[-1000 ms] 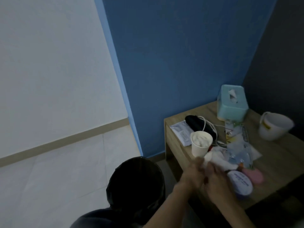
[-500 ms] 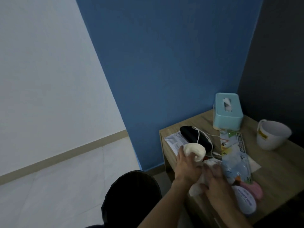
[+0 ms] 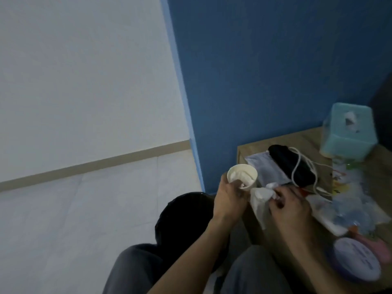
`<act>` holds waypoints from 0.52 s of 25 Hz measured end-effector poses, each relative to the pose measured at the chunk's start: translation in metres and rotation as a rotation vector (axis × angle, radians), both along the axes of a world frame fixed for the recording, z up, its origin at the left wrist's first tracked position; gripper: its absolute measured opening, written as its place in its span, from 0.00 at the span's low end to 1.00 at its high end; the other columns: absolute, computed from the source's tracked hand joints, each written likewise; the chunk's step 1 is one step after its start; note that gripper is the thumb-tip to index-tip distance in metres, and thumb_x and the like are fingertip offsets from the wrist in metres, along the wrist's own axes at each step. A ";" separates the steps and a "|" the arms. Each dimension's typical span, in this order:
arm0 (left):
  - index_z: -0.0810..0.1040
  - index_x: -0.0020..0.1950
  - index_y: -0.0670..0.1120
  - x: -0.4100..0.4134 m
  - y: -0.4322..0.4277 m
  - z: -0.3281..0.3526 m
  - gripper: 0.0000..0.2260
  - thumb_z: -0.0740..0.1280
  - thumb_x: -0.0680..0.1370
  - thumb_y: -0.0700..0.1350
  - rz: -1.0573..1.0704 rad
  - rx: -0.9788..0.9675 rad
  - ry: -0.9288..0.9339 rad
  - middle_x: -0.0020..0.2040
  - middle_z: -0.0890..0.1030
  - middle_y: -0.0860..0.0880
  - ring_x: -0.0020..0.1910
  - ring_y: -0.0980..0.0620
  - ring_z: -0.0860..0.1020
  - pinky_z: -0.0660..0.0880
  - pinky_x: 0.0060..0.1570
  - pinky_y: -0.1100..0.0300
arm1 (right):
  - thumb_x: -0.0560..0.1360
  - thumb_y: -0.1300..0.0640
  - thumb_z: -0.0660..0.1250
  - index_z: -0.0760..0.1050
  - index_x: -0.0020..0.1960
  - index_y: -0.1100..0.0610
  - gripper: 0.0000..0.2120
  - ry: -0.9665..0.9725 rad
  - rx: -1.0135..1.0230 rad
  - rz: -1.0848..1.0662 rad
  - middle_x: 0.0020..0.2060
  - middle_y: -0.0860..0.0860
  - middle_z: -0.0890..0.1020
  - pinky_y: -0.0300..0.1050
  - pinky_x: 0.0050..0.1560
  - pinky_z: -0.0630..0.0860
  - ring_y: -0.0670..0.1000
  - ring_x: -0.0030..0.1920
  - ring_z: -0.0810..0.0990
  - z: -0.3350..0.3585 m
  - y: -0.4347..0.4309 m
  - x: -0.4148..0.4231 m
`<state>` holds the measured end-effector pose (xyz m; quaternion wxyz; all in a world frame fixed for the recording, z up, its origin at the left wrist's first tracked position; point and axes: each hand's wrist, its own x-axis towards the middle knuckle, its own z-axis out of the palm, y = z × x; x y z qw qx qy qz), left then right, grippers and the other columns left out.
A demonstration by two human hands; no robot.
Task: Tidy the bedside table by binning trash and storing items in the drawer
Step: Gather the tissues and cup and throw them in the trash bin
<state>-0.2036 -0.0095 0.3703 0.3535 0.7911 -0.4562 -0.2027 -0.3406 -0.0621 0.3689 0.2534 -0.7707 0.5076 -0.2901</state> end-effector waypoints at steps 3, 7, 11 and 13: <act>0.78 0.60 0.46 0.043 0.038 -0.015 0.19 0.65 0.74 0.55 0.164 0.110 -0.050 0.67 0.69 0.47 0.60 0.44 0.75 0.76 0.58 0.51 | 0.71 0.68 0.65 0.77 0.50 0.62 0.08 -0.116 0.105 0.119 0.43 0.55 0.79 0.43 0.44 0.69 0.53 0.45 0.76 -0.014 0.019 0.059; 0.77 0.60 0.45 0.092 0.096 -0.058 0.20 0.63 0.74 0.56 0.341 0.291 -0.025 0.67 0.69 0.46 0.63 0.44 0.72 0.74 0.59 0.50 | 0.69 0.69 0.66 0.81 0.44 0.64 0.07 0.046 0.207 0.265 0.36 0.59 0.81 0.40 0.40 0.65 0.56 0.39 0.78 -0.058 0.042 0.125; 0.74 0.62 0.43 0.111 0.133 -0.104 0.18 0.64 0.75 0.50 0.361 0.423 0.068 0.68 0.67 0.45 0.64 0.43 0.70 0.73 0.61 0.48 | 0.73 0.64 0.65 0.82 0.47 0.61 0.07 0.215 0.421 0.350 0.32 0.55 0.77 0.37 0.31 0.64 0.52 0.36 0.75 -0.098 0.056 0.155; 0.74 0.62 0.43 0.120 0.140 -0.123 0.18 0.64 0.75 0.50 0.354 0.476 0.115 0.67 0.66 0.44 0.64 0.43 0.70 0.73 0.62 0.48 | 0.73 0.64 0.65 0.81 0.49 0.58 0.08 0.241 0.536 0.375 0.37 0.58 0.80 0.39 0.35 0.69 0.55 0.42 0.79 -0.119 0.059 0.166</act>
